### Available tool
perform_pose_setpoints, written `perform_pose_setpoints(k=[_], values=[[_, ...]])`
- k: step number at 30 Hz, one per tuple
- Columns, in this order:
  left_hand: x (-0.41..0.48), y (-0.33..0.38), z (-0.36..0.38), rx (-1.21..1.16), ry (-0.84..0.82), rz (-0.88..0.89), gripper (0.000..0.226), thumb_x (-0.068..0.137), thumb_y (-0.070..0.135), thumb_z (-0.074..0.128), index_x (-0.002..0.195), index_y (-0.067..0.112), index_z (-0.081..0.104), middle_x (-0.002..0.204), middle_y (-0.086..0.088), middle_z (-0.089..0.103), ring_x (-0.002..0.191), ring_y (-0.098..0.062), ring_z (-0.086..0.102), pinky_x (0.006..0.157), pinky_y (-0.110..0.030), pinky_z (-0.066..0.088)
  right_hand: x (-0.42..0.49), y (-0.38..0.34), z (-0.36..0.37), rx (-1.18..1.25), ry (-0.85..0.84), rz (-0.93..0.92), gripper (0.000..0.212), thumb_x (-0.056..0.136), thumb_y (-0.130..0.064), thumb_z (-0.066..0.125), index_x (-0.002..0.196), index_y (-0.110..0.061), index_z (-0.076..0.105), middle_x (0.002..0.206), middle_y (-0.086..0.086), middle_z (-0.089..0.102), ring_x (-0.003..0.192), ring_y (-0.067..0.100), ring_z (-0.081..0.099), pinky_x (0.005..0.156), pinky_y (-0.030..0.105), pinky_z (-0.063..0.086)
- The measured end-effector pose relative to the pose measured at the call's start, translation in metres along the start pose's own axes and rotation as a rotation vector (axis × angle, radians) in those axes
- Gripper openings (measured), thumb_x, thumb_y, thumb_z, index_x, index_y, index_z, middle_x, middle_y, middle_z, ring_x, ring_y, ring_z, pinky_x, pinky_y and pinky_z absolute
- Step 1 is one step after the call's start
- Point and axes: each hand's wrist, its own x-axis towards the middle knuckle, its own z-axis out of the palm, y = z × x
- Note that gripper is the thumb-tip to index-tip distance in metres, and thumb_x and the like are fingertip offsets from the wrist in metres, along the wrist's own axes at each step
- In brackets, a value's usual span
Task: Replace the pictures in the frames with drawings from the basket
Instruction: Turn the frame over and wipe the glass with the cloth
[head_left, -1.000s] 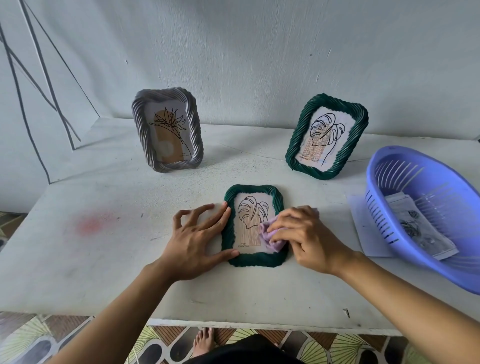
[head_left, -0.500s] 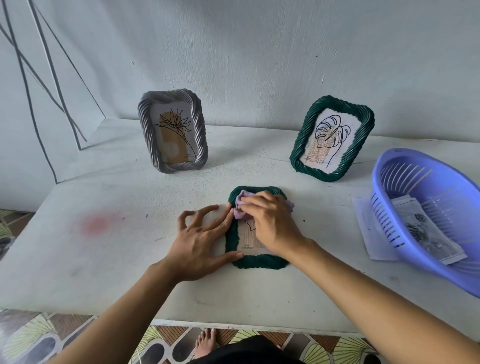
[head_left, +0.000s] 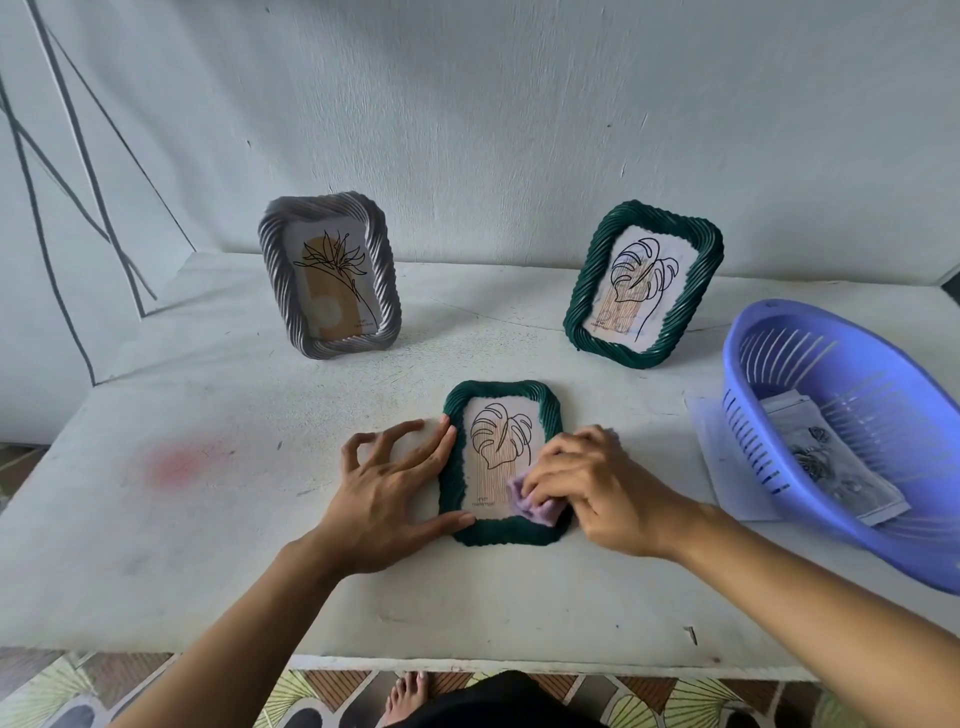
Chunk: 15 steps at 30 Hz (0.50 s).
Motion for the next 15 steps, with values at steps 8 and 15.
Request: perform_pose_setpoints(k=[8,15], values=[[0.000,0.000,-0.001,-0.037,-0.007,0.004,0.093,0.085,0.089,0.025,0.159,0.037,0.008,0.162,0.026,0.008,0.152,-0.010,0.005,0.115,-0.042,-0.004,0.044,0.031,-0.001,-0.203,0.197,0.137,0.029,0.079,0.005,0.069,0.092,-0.018,0.078,0.103,-0.008,0.075,0.098,0.020,0.059,0.078,0.040,0.039],[0.000,0.000,-0.003,-0.024,-0.041,-0.011,0.093,0.084,0.090,0.024,0.159,0.039,0.001,0.162,0.027,0.004,0.152,-0.010,0.001,0.115,-0.042,-0.006,0.076,0.015,0.031,-0.099,0.338,0.204,0.046,0.078,0.014,0.066,0.113,-0.014,0.075,0.119,-0.003,0.072,0.108,0.020,0.060,0.093,0.037,0.047]])
